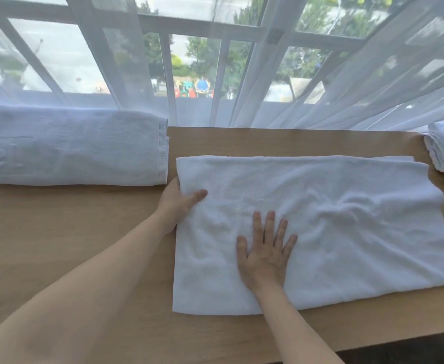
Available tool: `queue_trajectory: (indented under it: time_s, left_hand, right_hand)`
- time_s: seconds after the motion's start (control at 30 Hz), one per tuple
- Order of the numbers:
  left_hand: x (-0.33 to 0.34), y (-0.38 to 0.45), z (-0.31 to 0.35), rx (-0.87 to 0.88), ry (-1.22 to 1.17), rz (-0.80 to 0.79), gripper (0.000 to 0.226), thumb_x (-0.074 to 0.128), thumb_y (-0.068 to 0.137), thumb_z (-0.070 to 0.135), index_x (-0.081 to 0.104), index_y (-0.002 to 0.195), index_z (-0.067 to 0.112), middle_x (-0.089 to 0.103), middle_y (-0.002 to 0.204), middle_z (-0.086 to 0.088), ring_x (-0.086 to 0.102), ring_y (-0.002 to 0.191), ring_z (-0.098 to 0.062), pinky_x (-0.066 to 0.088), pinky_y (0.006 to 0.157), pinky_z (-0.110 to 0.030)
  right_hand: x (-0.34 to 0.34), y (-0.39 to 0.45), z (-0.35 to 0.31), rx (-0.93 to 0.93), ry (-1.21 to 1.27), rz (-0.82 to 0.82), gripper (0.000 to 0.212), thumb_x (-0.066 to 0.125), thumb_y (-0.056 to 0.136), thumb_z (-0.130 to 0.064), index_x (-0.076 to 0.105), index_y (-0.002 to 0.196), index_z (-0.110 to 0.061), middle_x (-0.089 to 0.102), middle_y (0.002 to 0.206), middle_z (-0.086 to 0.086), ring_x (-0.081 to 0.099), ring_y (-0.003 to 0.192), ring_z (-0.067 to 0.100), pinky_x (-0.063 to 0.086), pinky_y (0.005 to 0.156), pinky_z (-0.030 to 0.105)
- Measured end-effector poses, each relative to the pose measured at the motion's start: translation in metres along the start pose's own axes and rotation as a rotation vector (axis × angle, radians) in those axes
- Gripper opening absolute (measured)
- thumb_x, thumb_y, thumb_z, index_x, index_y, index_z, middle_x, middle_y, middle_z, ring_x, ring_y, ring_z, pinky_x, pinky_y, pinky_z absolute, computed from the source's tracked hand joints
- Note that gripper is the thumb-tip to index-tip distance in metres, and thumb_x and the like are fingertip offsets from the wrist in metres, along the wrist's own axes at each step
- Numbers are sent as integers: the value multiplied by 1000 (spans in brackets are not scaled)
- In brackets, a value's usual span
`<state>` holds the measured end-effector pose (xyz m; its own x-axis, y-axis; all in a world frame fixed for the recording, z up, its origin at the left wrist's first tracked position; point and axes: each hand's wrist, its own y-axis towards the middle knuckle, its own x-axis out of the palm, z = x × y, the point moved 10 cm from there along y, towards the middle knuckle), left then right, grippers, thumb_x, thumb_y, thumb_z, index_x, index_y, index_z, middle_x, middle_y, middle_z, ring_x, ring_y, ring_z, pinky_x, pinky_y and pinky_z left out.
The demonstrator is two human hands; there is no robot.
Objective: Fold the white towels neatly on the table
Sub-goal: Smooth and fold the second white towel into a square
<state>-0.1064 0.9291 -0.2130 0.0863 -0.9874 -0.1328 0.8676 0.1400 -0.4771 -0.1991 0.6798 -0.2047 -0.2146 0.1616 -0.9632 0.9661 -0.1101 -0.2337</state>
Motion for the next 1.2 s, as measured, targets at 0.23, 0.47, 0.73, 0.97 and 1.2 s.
queue_trajectory:
  time_s: [0.23,0.47,0.73,0.97,1.2]
  left_hand:
    - [-20,-11,6,93,179,299,43,83,76,43,57,105,25,60,95,18,61,93,-13,44,74,-25]
    - [-19,-35,-16,77,342,176,86,89,64,55,45,132,28,60,106,22,61,96,-8,51,81,-32]
    - [-5,-89,-63,-92,194,-15,70,88,60,62,61,117,31,72,111,14,70,98,-8,59,83,-34]
    - [-3,-114,-80,-159,127,-142,57,89,65,52,68,113,30,75,106,15,72,91,-4,61,79,-32]
    - [-9,-132,-100,-159,160,-139,60,87,63,61,69,111,31,75,104,18,72,92,-2,59,75,-25]
  right_hand:
    - [2,1,1,-66,22,20,69,12,99,-61,-13,158,-34,-19,166,-3,-22,151,22,-9,121,55]
    - [3,3,3,-56,36,61,69,21,100,-58,-4,160,-32,-8,168,0,-12,154,26,-2,121,58]
    - [4,5,3,-27,7,53,69,17,99,-58,-7,159,-33,-13,167,-1,-18,153,25,-6,121,58]
    - [6,4,2,14,-25,22,67,8,98,-59,-14,157,-36,-21,165,-4,-23,151,23,-11,120,56]
    - [4,1,0,31,-43,16,67,7,98,-58,-13,157,-35,-20,166,-3,-21,152,24,-13,120,55]
